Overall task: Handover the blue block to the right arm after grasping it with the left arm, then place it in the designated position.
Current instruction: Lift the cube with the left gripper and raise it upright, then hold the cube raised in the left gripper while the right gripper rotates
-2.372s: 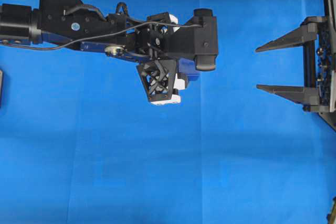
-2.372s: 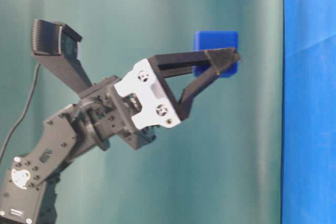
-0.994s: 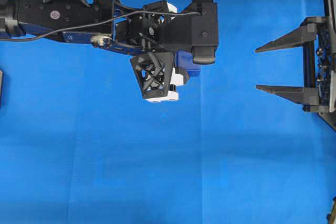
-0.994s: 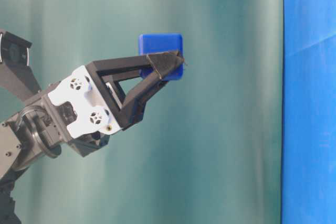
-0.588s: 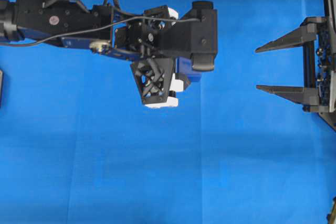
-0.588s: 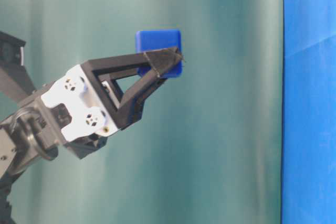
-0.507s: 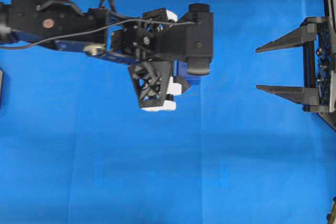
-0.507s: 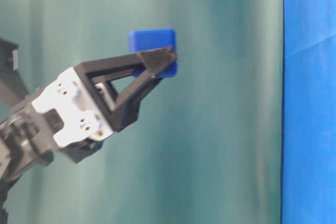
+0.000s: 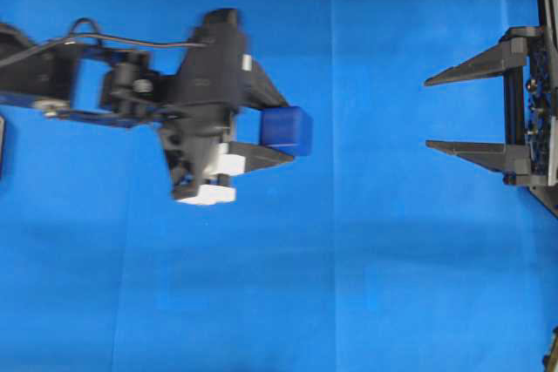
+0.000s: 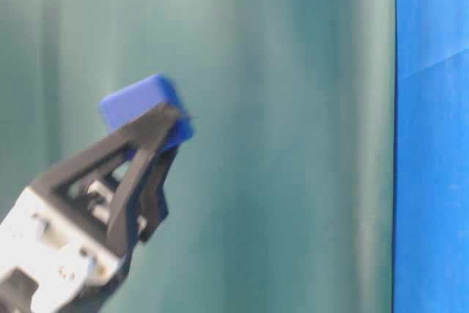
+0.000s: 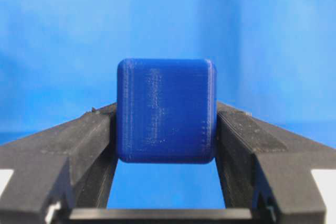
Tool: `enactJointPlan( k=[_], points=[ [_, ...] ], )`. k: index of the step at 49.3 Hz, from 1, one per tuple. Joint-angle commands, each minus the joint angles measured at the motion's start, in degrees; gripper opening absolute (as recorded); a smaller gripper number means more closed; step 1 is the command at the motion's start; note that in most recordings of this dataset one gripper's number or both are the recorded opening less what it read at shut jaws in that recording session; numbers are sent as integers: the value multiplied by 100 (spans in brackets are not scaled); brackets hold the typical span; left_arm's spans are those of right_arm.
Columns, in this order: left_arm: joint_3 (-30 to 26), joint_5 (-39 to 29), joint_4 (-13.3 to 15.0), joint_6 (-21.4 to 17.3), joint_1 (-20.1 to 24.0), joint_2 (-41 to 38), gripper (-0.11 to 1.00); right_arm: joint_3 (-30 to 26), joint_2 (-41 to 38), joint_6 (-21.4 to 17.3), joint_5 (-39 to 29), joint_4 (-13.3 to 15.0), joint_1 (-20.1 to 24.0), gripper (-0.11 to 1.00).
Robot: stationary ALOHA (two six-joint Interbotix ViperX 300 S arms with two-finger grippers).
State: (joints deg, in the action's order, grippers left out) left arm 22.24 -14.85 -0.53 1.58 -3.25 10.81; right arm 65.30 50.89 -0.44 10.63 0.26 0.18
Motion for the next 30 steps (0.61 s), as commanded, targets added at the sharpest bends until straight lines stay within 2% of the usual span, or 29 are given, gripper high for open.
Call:
enactJointPlan(
  k=[1,17,24,30],
  points=[
    [290,554,-9,18,-44,439,46,-167,-26,0,26,-9,0,93],
    [1521,2285,-9,18,-88,1178,46,-176,-44,9,53,18,0,93],
    [1775,2619,18,18,-88,1301,46,-185,-44,26,53,44,0,93],
    [1784,2619,18,18,-88,1301,46,-202,-44,26,53,53,0,93]
  ],
)
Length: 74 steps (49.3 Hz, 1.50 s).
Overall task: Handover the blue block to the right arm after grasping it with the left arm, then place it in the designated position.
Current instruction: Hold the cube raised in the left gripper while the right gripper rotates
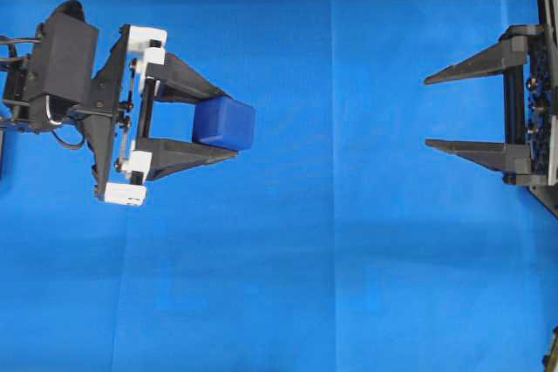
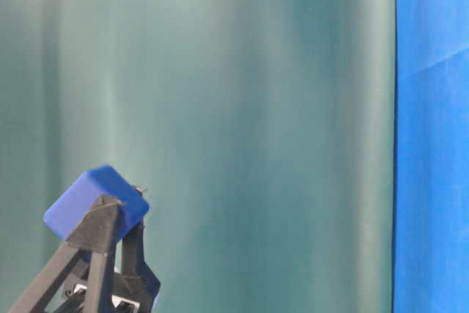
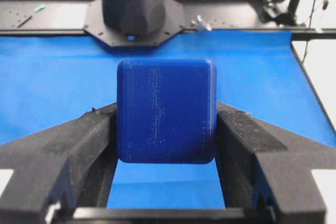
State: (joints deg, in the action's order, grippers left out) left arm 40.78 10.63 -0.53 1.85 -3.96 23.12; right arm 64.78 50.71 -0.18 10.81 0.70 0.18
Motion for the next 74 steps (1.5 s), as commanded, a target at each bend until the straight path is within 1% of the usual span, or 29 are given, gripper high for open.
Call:
enactJointPlan(
  k=[1,8,14,17,19,26,31,34,40,42,43,49,55,61,67,70,74],
  points=[
    [-79,70,18,-9,-18,62,46,-149,-26,0,44,18,0,93],
    [-70,70,18,0,-18,44,46,-185,-35,9,18,18,0,93],
    [-53,70,18,0,-18,44,46,-325,-35,70,0,35,0,93],
    [-44,70,18,0,-26,44,46,-422,-44,149,-53,123,0,93],
    [-35,70,18,0,-18,44,46,-483,-35,237,-114,237,0,93],
    [-26,70,18,0,-26,44,46,-694,-79,598,-325,853,26,92],
    [-26,70,18,0,-44,44,46,-835,-97,896,-352,1301,114,92],
    [-26,79,18,0,-44,44,46,-896,-105,1081,-352,1635,176,92],
    [-26,105,18,0,-62,44,46,-932,-105,1538,-316,2391,281,92],
    [-26,114,18,0,-70,35,46,-932,-105,1679,-290,2646,316,92],
    [-26,114,18,0,-70,44,46,-932,-105,1775,-272,2821,334,92],
    [-26,141,18,0,-70,35,46,-932,-105,2065,-246,3357,404,92],
    [-26,158,26,0,-70,35,46,-932,-105,2206,-272,3806,492,92],
    [-26,149,26,0,-70,44,46,-940,-105,2250,-334,4254,545,92],
    [-26,158,18,0,-62,44,46,-940,-114,2276,-448,4799,554,92],
    [-26,158,18,0,-70,44,46,-940,-149,2276,-501,4975,563,92],
    [-26,149,18,0,-70,44,46,-940,-176,2276,-492,5019,554,92]
  ],
)
